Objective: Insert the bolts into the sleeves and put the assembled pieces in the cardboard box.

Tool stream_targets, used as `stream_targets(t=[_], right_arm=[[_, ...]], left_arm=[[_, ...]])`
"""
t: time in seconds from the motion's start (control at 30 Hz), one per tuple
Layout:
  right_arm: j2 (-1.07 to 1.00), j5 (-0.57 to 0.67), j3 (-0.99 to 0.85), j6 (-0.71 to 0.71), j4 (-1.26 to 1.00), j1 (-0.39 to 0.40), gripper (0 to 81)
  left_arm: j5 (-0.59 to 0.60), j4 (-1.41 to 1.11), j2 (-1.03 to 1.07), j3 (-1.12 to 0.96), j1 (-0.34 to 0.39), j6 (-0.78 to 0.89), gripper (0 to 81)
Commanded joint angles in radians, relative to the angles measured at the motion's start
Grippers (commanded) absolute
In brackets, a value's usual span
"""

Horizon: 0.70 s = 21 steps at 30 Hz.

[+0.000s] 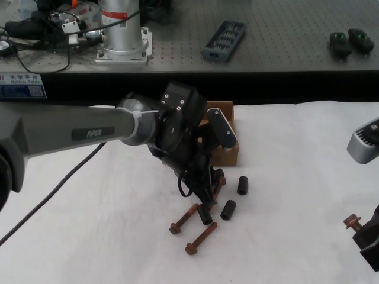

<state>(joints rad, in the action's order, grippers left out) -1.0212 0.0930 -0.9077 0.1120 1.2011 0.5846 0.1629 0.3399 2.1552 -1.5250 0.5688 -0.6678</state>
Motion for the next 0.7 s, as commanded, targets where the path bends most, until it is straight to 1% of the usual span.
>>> stream_targets(t=[0.0,0.1,0.27,0.33,0.4,0.43,0.6,0.67], right_arm=[[-0.002,0.014,-0.001,0.009,-0.01,-0.003,2.6],[-0.002,0.014,-0.001,0.009,-0.01,-0.003,2.6],[-0.002,0.014,-0.001,0.009,-0.01,-0.003,2.6],[-0.002,0.014,-0.001,0.009,-0.01,-0.003,2.6],[-0.002,0.014,-0.001,0.009,-0.012,-0.003,2.6],[-0.002,0.014,-0.001,0.009,-0.018,-0.003,2.6],[-0.002,0.016,-0.001,-0.017,-0.097,-0.003,2.6],[-0.002,0.058,-0.001,-0.036,-0.158,-0.003,2.6]], left_arm=[[-0.072,0.066,-0.009,0.0,0.005,0.019,0.6],[-0.076,0.066,-0.061,0.0,0.005,0.083,0.6],[-0.076,0.11,-0.148,0.0,0.005,0.145,0.6],[-0.049,0.159,-0.187,0.003,0.005,0.211,0.6],[0.008,0.19,-0.229,0.024,0.005,0.263,0.6],[0.03,0.191,-0.253,0.046,0.005,0.284,0.6],[0.041,0.189,-0.399,0.205,0.005,0.326,0.6],[0.07,0.181,-0.482,0.285,0.005,0.351,0.6]])
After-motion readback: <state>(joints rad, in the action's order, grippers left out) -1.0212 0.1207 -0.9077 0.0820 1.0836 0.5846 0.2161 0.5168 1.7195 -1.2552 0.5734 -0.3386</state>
